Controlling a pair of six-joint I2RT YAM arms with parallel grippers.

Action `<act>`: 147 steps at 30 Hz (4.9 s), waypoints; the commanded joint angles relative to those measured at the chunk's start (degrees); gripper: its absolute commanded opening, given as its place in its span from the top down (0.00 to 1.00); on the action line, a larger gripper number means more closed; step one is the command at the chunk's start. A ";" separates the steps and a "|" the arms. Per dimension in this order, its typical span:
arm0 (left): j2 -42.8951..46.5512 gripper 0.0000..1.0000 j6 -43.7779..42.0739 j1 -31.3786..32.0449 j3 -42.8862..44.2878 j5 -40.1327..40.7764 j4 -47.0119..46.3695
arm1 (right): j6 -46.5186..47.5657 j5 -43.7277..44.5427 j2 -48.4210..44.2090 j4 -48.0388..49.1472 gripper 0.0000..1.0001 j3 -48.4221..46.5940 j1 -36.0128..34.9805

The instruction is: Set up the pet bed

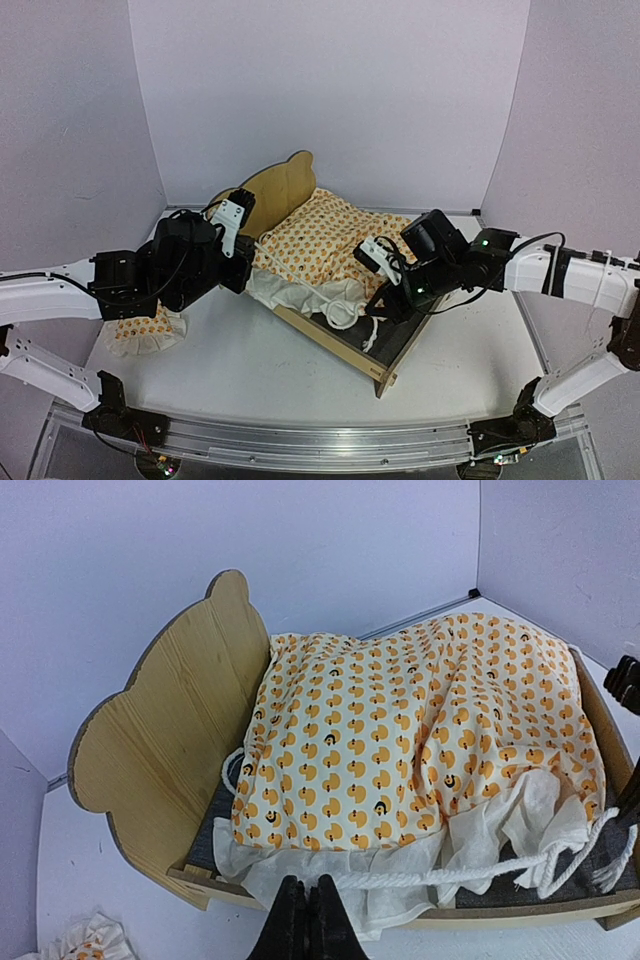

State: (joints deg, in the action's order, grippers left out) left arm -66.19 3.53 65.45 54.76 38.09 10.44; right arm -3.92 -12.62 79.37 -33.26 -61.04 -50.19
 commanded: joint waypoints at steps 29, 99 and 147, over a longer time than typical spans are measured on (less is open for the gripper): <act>-0.07 1.00 16.19 -1.20 -9.58 -6.64 -3.03 | -26.57 14.36 4.02 22.19 1.00 7.91 -4.99; -19.58 0.26 0.49 6.77 -39.19 -36.79 -79.22 | -19.73 -0.59 15.19 -4.45 1.00 -9.66 -9.18; -13.06 1.00 7.86 5.65 -30.34 -62.05 -46.36 | -6.05 -2.60 8.34 -14.99 0.57 -7.90 -9.20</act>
State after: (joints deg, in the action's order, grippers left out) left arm -85.21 5.04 70.83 26.11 -17.78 -39.99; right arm -13.04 -8.58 94.19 -42.17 -64.62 -59.46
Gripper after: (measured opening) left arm 0.015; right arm 0.327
